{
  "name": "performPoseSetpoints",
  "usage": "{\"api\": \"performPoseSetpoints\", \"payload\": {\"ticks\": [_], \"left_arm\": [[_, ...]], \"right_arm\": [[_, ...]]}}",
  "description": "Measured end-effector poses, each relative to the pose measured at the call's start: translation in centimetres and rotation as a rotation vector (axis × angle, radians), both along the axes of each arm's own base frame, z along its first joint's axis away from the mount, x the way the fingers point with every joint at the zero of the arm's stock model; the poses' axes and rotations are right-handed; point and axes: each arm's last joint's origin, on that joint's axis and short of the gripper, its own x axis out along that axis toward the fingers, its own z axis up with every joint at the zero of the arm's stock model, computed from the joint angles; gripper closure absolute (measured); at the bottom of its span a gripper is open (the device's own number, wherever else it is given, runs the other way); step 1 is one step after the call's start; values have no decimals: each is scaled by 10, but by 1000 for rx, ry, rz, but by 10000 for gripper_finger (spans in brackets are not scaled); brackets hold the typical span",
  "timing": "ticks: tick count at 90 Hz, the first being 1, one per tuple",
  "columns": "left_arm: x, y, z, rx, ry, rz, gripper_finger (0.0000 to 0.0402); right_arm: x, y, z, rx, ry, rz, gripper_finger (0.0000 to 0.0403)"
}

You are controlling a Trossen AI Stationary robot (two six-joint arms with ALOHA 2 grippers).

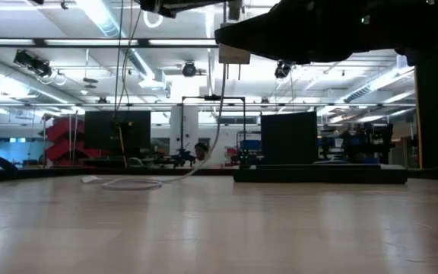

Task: Insert USB
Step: Insert the white charger cable into the white charger adapter

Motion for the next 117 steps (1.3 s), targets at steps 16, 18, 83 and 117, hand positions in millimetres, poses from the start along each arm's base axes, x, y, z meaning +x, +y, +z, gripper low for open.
{"api": "performPoseSetpoints", "payload": {"ticks": [16,18,83,117], "left_arm": [[0,0,-3,-31,21,-14,401],[0,0,-3,-32,25,-17,401],[9,7,-11,-41,31,-26,401],[9,8,-11,-35,32,-21,401]], "right_arm": [[0,-1,1,7,-7,-4,285],[0,-1,1,9,-7,-4,285],[3,-7,0,59,-1,18,285],[3,-7,-1,58,6,19,285]]}}
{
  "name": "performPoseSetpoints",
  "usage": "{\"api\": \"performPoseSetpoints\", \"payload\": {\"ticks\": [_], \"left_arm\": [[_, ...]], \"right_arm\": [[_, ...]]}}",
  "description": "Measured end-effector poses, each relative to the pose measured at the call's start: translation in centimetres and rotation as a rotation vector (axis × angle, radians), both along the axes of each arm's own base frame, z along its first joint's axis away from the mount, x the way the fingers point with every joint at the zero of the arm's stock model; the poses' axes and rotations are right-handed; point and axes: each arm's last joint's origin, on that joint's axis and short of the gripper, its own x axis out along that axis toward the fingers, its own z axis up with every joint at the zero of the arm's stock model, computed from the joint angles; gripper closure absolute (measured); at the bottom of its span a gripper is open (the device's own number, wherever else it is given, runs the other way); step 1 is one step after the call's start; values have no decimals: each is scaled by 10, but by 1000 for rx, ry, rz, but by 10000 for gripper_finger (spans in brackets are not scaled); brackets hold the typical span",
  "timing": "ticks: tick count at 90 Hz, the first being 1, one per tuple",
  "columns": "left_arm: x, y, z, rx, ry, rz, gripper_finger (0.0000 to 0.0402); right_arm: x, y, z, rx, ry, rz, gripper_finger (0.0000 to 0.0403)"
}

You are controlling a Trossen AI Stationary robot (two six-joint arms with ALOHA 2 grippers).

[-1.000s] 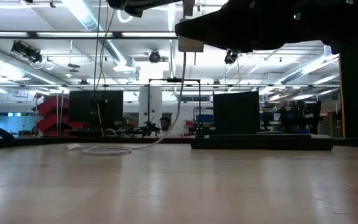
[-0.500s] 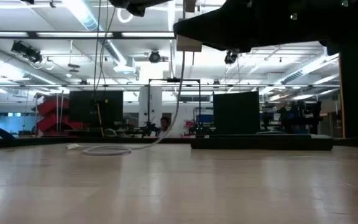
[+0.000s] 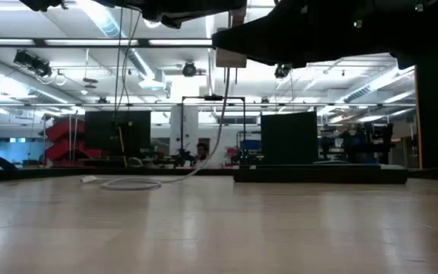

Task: Insert USB
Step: Insert the white charger cable into the white charger adapter

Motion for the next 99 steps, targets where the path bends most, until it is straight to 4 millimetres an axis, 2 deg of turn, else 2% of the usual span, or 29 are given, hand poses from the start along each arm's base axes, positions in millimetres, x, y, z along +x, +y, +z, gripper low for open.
{"api": "performPoseSetpoints", "payload": {"ticks": [58,99], "left_arm": [[-5,-4,6,2,-12,-14,401],[-7,-1,0,-21,-7,-12,401]], "right_arm": [[0,0,0,2,-2,3,285],[0,1,1,23,-13,33,285]]}}
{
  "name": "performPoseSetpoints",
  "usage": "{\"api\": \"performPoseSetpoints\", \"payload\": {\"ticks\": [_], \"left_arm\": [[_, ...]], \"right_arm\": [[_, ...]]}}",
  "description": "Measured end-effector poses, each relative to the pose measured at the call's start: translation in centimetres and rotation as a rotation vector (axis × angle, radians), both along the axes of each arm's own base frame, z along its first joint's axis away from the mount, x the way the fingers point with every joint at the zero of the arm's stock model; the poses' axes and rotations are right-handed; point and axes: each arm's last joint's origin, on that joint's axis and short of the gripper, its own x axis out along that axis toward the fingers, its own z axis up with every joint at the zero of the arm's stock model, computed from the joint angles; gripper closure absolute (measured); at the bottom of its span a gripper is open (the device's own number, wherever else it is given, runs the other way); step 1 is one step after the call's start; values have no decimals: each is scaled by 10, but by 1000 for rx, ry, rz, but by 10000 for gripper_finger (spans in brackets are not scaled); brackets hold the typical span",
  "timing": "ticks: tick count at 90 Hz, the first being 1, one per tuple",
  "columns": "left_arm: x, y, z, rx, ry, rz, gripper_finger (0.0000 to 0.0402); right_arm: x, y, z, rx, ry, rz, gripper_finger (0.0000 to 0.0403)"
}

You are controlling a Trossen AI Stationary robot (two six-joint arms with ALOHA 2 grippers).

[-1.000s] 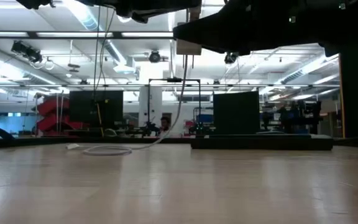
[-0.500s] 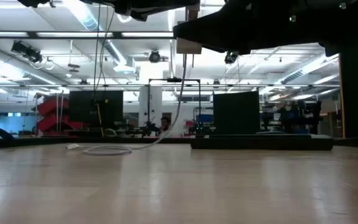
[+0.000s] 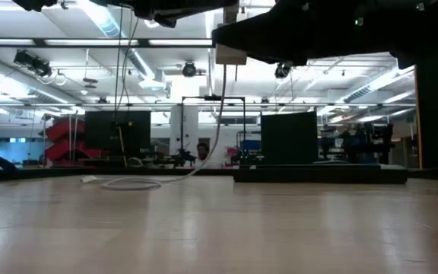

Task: Insert USB
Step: Insert the white charger cable into the white charger adapter

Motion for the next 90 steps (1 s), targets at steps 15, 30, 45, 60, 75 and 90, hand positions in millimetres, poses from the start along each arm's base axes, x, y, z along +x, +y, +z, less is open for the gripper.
{"api": "performPoseSetpoints", "payload": {"ticks": [15,30,45,60,75,90], "left_arm": [[0,0,0,-5,-3,-2,401],[1,1,0,-9,-3,-1,401],[3,5,0,-30,-1,-17,401],[3,7,-2,-30,15,-14,401],[3,7,-2,-16,12,-7,401],[4,7,0,-11,-2,-7,401]], "right_arm": [[0,0,1,7,-6,10,285],[0,0,1,8,-9,12,285],[0,0,1,9,-10,13,285],[0,0,0,8,-9,15,285],[0,0,0,9,-9,17,285],[0,1,2,13,-21,26,285]]}}
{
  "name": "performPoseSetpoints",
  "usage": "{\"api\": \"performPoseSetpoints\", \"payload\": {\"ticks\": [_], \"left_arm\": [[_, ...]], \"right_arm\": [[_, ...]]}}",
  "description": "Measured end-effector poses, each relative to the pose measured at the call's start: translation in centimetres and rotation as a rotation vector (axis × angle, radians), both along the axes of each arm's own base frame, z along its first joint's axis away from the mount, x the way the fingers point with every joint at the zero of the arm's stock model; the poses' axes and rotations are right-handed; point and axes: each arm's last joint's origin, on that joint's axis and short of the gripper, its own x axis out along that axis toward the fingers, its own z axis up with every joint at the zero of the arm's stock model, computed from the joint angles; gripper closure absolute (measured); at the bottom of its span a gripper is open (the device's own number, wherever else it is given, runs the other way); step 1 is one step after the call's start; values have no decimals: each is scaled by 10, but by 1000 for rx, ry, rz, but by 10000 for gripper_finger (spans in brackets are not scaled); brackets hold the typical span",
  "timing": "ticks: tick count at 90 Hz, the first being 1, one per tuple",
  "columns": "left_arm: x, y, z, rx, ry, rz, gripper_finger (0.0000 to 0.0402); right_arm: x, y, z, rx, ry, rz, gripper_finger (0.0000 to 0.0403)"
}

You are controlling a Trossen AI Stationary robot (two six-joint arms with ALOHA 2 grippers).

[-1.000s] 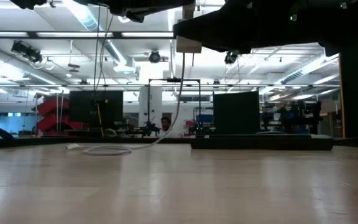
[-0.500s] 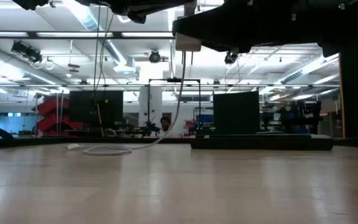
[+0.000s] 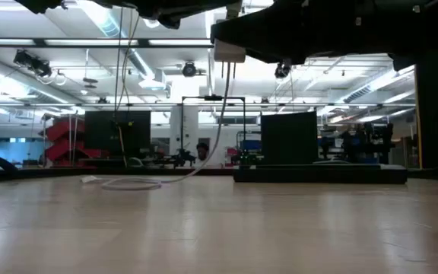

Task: Insert USB
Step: Insert the white charger cable into the white charger adapter

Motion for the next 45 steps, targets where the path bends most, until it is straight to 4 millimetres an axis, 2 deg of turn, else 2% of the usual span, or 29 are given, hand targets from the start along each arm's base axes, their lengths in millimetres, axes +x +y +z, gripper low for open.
{"api": "performPoseSetpoints", "payload": {"ticks": [45], "left_arm": [[1,-1,3,0,-31,-34,401]], "right_arm": [[0,1,4,38,-38,51,285]]}}
